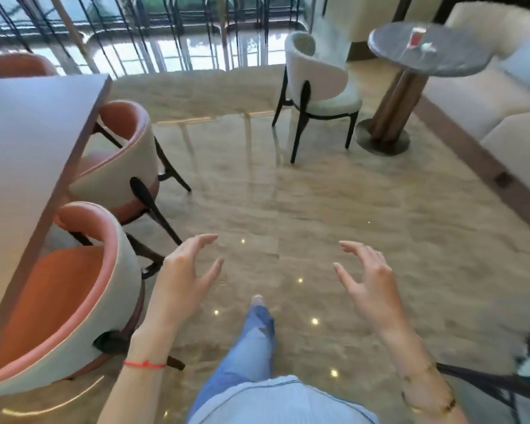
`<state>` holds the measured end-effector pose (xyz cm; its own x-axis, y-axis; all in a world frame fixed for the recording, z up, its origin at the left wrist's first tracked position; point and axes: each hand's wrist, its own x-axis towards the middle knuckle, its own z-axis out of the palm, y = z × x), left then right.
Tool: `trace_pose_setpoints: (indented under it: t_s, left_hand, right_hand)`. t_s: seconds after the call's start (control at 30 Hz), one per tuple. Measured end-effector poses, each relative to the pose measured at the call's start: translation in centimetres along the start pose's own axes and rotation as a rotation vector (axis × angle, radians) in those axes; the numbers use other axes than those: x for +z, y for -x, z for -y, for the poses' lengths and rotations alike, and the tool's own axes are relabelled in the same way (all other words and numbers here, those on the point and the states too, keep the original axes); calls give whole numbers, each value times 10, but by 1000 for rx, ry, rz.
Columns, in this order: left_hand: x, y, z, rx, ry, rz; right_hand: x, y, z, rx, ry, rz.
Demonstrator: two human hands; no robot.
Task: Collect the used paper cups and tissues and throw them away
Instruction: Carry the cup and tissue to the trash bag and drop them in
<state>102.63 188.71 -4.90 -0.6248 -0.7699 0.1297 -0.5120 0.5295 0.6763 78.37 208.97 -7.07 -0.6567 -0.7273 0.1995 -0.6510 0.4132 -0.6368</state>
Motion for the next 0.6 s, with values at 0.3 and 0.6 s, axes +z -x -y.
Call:
trace_pose_setpoints:
  t_s: [0.3,0.6]
  left_hand:
    - [65,-230,-17,182,7,97]
    - [118,-457,-62,346,9,241]
  right_hand:
    - [10,-167,-62,137,5,-115]
    - [-3,-348,-104,261,22,-291]
